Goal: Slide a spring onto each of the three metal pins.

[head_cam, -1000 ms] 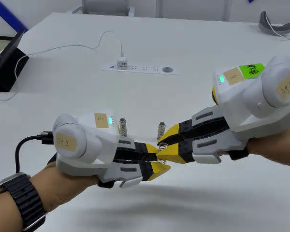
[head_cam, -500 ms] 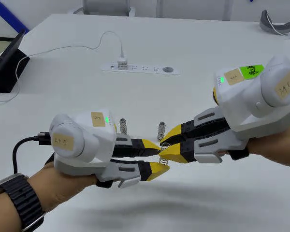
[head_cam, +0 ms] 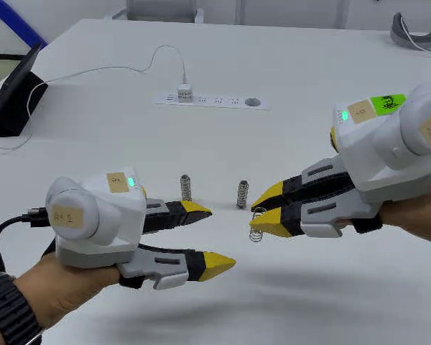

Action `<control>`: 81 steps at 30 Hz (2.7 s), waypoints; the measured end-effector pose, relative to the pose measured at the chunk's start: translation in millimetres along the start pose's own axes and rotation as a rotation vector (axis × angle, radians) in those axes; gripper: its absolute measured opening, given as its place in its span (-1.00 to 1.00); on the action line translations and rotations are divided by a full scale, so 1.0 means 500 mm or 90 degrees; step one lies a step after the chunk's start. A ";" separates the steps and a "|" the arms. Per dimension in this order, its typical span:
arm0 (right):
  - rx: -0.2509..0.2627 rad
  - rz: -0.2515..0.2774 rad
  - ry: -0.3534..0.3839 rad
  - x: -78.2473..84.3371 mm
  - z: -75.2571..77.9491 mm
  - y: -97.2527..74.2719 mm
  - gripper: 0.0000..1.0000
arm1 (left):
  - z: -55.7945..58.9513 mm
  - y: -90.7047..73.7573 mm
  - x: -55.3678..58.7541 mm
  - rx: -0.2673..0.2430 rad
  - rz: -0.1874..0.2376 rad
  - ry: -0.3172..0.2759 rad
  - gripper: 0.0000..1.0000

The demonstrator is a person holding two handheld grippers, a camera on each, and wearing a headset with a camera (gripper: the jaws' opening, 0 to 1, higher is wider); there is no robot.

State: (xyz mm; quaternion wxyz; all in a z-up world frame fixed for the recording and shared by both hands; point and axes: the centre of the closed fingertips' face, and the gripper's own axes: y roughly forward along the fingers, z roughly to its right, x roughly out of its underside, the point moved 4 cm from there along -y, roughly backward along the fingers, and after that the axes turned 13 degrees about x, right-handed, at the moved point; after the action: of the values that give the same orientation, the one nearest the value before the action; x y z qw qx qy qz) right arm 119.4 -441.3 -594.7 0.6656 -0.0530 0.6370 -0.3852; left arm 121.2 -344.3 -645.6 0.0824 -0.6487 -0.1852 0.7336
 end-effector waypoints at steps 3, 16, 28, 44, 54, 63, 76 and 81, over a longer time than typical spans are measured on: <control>0.009 0.001 0.006 0.003 0.011 -0.003 -0.76 | -0.003 -0.013 0.008 -0.017 0.005 -0.011 0.06; 0.049 -0.003 0.030 0.011 0.056 -0.020 -0.76 | -0.016 -0.073 0.041 -0.089 0.035 -0.063 0.20; 0.114 -0.003 0.057 0.019 0.129 -0.036 -0.76 | -0.013 -0.092 0.050 -0.111 0.044 -0.078 0.22; 0.192 -0.010 0.096 0.041 0.210 -0.023 -0.76 | -0.013 -0.088 0.053 -0.109 0.050 -0.080 0.21; 0.214 -0.032 0.122 0.074 0.231 0.010 -0.76 | -0.015 -0.098 0.062 -0.115 0.052 -0.090 0.19; 0.215 -0.044 0.135 0.093 0.233 0.022 -0.76 | -0.014 -0.100 0.070 -0.115 0.048 -0.097 0.18; 0.213 -0.051 0.153 0.121 0.237 0.039 -0.76 | -0.014 -0.096 0.068 -0.114 0.042 -0.097 0.18; 0.211 -0.060 0.158 0.135 0.233 0.045 -0.76 | -0.015 -0.098 0.065 -0.117 0.041 -0.096 0.18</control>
State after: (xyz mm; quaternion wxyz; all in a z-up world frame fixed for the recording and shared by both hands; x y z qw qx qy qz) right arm 225.9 -513.7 -640.6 0.5632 0.0755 0.6388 -0.5187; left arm 117.9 -286.3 -657.7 -0.0151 -0.6023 -0.2365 0.7623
